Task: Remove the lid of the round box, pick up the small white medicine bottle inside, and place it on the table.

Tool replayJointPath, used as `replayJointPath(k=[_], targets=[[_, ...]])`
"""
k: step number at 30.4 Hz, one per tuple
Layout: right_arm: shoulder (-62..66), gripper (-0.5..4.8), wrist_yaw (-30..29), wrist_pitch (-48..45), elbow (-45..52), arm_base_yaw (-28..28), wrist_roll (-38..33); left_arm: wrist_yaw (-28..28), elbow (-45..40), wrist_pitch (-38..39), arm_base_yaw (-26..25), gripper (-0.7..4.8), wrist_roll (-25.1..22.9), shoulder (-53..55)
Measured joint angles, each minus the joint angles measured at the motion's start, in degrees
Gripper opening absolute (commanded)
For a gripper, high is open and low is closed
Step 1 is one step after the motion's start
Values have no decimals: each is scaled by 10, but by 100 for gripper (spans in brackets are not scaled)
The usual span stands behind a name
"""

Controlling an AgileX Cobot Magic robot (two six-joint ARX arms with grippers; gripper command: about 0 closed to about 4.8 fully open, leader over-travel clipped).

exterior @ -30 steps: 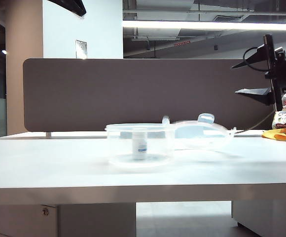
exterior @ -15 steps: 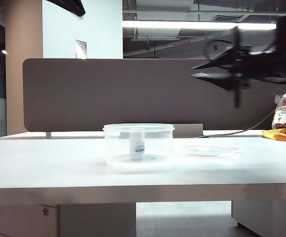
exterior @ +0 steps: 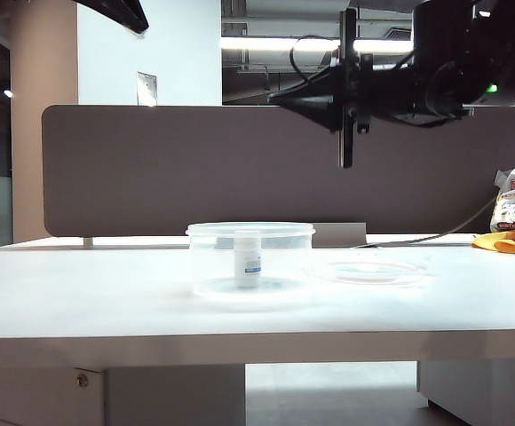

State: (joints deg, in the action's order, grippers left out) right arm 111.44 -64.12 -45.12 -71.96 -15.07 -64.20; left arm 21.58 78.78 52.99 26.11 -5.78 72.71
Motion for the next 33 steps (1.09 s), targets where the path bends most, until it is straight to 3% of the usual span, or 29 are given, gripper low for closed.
replayJointPath(k=[7,11,16,26,33], targets=[[0,-10,0,52,-76,3,14,0,0,-12,0,-6,0,0],[0,-10,-5,56,-100,6,15,-2,1,-63,0,-6,0,7],[-3,-10,-11,84,-108,19,30,-17,0,-60,0,-6,0,25],[-3,-10,-11,191,-108,41,119,-23,1,-58,0,-6,0,25],[-3,-10,33,237,-109,75,198,-26,1,-56,0,-6,-9,25]])
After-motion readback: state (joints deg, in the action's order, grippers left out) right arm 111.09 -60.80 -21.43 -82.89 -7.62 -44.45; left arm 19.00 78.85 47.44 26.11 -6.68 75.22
